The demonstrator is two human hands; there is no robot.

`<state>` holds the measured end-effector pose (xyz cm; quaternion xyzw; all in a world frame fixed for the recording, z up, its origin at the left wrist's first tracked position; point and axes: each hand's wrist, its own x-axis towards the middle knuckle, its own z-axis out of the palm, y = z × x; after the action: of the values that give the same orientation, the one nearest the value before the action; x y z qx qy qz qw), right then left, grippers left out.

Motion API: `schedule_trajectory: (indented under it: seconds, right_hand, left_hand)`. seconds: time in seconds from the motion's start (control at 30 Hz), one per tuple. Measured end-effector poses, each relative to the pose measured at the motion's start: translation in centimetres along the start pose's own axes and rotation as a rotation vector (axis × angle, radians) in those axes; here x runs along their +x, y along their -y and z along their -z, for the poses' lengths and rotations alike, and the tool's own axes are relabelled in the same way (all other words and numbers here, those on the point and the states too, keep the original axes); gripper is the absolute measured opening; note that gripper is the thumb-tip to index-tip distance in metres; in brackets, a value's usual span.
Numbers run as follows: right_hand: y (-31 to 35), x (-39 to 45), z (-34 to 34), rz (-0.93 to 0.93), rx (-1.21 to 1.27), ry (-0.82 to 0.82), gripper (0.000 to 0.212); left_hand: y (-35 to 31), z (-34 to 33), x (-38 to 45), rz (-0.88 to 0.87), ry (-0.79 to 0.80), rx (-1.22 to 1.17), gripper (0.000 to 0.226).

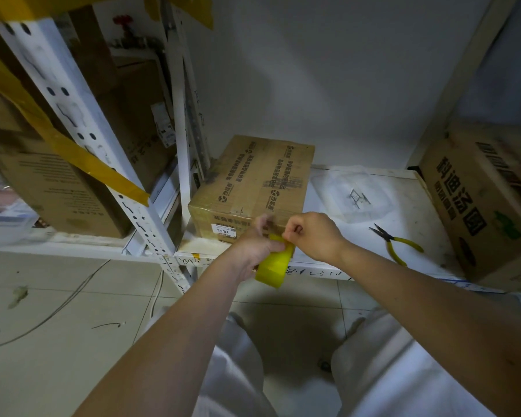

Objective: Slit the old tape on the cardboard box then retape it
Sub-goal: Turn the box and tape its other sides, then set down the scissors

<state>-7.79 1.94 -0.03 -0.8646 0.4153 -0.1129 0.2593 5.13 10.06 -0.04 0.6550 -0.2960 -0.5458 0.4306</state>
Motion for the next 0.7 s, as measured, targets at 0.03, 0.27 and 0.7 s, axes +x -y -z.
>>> schedule_trajectory:
  seconds: [0.03, 0.27, 0.7]
  right_hand:
    - [0.1, -0.1, 0.0, 0.0, 0.001, -0.042, 0.017]
    - [-0.4, -0.7, -0.1, 0.091, -0.087, -0.221, 0.013]
    - [-0.4, 3.7, 2.0, -0.199, 0.031, -0.087, 0.021]
  left_hand:
    - [0.0, 0.1, -0.2, -0.002, 0.012, -0.006, 0.053]
    - [0.5, -0.1, -0.7, 0.064, 0.083, 0.163, 0.039]
    - [-1.3, -1.1, 2.6, 0.102, -0.227, 0.218, 0.04]
